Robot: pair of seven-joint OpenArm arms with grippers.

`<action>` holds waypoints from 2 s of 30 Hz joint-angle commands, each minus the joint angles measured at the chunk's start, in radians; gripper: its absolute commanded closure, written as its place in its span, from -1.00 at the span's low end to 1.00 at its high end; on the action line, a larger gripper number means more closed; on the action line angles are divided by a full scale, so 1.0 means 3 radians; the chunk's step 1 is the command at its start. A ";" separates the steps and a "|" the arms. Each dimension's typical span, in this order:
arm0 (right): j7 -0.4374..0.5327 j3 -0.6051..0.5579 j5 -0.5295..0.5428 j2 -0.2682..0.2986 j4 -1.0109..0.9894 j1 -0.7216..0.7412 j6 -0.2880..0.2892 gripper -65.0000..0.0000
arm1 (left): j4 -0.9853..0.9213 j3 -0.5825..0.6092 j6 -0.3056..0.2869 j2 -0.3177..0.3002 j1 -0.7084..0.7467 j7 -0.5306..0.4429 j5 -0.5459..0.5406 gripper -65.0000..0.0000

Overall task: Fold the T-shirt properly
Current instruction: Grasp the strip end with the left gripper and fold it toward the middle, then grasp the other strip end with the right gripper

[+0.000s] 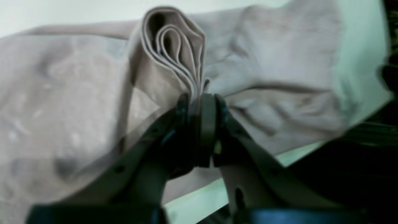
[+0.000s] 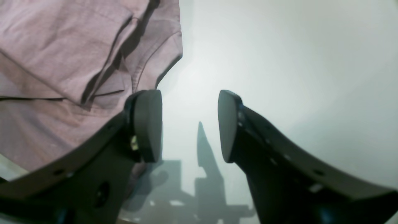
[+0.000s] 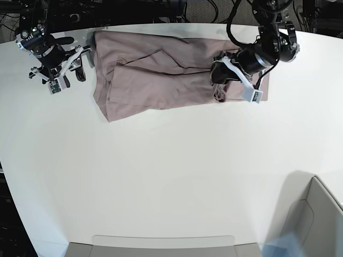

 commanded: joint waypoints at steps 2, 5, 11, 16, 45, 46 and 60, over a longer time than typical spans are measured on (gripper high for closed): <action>0.0076 0.0025 0.0042 0.0039 0.0061 0.0022 -0.0014 0.11 | 0.0071 -0.0017 -0.0013 -0.0023 -0.0012 -0.0044 -0.0172 1.00; 0.0076 0.0040 0.0216 0.0039 0.0061 0.0027 -0.0014 0.11 | 0.0066 -0.0012 -0.0018 -0.0023 -0.0001 -0.0023 -0.0290 1.00; 0.0071 0.0040 0.0472 0.0044 0.0061 0.0016 -0.0014 0.11 | 0.0061 -0.0012 -0.0013 -0.0033 -0.0001 0.0048 0.0012 0.91; 0.0061 0.0035 0.0477 0.0044 0.0056 0.0011 -0.0014 0.11 | 0.0086 0.0019 -0.0003 -0.0151 0.0039 0.0059 0.0078 0.70; 0.0056 0.0583 0.1939 0.0172 -0.0660 0.0078 0.0416 0.11 | 0.0142 -0.0677 -0.0003 -0.0340 0.0147 0.0059 -0.0049 0.81; 0.0050 0.0588 0.2123 0.0213 -0.0777 0.0073 0.0600 0.11 | 0.0137 -0.0672 -0.0003 -0.0340 0.0147 0.0059 -0.0049 0.83; 0.0050 -0.0185 0.2359 0.0193 -0.1539 0.0354 0.0917 0.11 | 0.0137 -0.0672 -0.0008 -0.0330 0.0193 0.0059 -0.0060 0.84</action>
